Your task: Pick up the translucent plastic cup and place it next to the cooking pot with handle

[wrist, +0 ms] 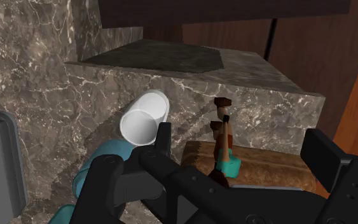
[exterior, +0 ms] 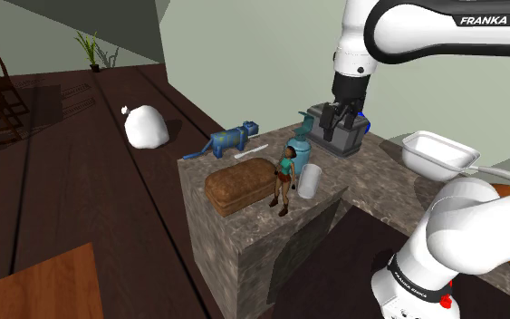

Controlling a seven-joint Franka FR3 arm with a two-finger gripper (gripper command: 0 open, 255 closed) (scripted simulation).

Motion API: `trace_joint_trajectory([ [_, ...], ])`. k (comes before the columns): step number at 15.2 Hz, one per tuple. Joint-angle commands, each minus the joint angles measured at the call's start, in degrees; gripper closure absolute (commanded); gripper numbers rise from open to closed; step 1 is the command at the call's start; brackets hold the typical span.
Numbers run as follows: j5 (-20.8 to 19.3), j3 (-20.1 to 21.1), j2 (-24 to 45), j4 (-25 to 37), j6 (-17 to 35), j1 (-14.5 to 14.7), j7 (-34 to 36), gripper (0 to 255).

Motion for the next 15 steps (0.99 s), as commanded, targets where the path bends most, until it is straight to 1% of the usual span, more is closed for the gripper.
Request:
trace_joint_trajectory([
  [1, 0.0, 0.0, 0.0, 0.0, 0.0, 0.0, 0.0, 0],
  [8, -0.56, -4.23, 9.04, -4.59, 12.94, -2.49, -0.78, 0],
  [15, 0.18, -8.45, 21.6, -5.6, 25.64, -4.36, -2.3, 0],
])
